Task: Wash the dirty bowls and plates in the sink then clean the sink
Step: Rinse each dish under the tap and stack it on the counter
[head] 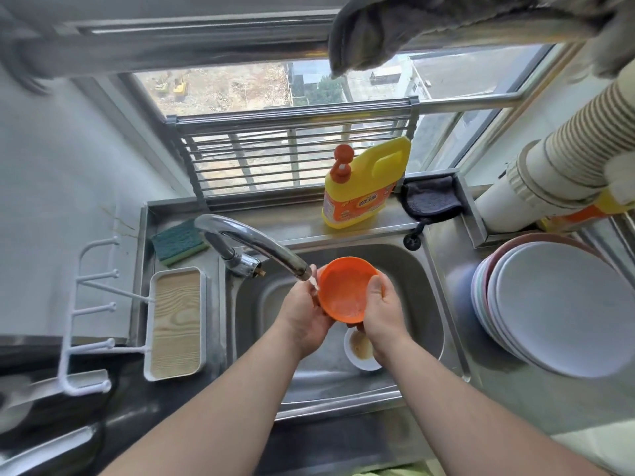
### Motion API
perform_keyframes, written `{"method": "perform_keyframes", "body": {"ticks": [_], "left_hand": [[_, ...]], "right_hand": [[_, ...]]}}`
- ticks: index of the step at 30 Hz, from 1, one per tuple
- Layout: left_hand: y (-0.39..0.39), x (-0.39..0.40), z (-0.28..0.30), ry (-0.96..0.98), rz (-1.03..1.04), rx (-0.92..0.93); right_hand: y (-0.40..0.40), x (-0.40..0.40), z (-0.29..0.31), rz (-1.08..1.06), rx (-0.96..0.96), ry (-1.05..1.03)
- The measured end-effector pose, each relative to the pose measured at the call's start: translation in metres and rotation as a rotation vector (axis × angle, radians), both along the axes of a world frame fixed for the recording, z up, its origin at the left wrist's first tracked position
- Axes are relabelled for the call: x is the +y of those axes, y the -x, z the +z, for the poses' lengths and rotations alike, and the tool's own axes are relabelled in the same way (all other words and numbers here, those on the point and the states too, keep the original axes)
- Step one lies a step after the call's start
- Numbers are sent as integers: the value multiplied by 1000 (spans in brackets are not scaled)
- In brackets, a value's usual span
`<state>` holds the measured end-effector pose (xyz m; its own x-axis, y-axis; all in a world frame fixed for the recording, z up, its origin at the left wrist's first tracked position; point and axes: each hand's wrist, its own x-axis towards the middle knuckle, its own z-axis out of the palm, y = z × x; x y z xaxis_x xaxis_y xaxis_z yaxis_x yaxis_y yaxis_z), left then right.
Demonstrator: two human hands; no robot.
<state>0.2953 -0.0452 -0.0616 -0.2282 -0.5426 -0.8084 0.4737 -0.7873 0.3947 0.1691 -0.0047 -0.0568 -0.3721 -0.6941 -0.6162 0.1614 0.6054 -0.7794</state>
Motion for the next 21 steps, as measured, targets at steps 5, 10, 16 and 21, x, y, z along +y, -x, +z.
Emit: {"method": "perform_keyframes", "body": {"ticks": [5,10,16,21], "left_hand": [[7,-9,-6,-101,107,-36],[18,-12,-11,-166,199,-64],[9,-6,-6,-193,-4,-180],[1,-1,-3,-113,-171,-200]], "right_hand": [[18,4,13,52,152,60],[41,9,17,72,315,106],[47,17,26,92,317,113],[36,15,9,196,303,44]]}}
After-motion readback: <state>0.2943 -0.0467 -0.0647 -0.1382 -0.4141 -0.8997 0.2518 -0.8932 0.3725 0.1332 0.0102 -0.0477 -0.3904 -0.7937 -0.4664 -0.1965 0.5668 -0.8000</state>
